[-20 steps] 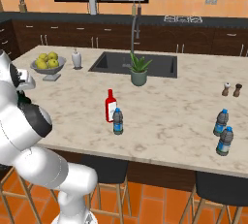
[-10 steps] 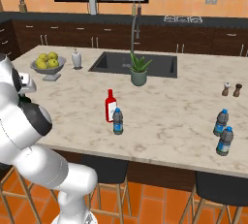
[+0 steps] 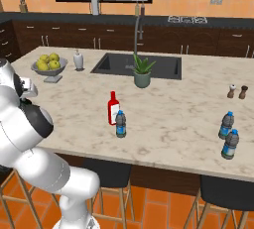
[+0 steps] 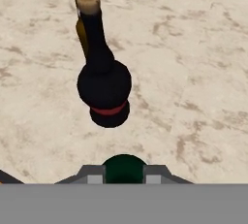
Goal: Move the plastic bottles in the middle to the plastics group, and the glass bottles in the middle to the glass group.
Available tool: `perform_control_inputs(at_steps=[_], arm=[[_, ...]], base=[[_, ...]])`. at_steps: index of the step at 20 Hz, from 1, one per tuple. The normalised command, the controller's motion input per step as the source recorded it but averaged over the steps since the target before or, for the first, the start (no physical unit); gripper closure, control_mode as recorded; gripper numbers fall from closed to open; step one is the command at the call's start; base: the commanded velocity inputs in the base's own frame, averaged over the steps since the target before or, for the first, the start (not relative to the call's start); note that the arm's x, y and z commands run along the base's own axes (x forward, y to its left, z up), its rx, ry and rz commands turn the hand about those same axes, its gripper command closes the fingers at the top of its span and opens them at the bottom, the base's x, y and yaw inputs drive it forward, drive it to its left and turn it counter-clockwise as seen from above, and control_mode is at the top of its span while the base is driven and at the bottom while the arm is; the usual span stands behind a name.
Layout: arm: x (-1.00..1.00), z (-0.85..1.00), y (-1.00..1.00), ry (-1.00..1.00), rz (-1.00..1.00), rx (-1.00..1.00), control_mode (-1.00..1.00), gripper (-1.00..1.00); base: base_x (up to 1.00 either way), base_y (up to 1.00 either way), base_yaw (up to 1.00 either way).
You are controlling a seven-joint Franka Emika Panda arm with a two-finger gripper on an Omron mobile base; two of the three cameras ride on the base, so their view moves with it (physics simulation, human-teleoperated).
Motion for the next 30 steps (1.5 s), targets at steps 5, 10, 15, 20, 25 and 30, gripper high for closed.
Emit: perform_control_inputs(at_steps=[5,10,15,20,25,30], arm=[[0.01,-0.04,0.01,-0.01,0.00,0.00,-1.00,-1.00],[0.00,0.00,0.00,0.00,0.00,0.00,-1.00,-1.00],[-0.24,0.10,-0.05,-0.04,0.00,0.00,-1.00,-1.00],[-0.60,0.48,-0.62,-0.06,-0.06,0.00,-1.00,-1.00],[-0.43,0.41,-1.00,0.00,-0.10,0.02,-1.00,-1.00],[-0.30,0.20,-1.00,0.00,-0.13,0.07,-1.00,-1.00]], base=[[0.00,0.00,0.00],[0.00,0.00,0.00],[0.00,0.00,0.00],[0.00,0.00,0.00],[0.00,0.00,0.00],[0.00,0.00,0.00]])
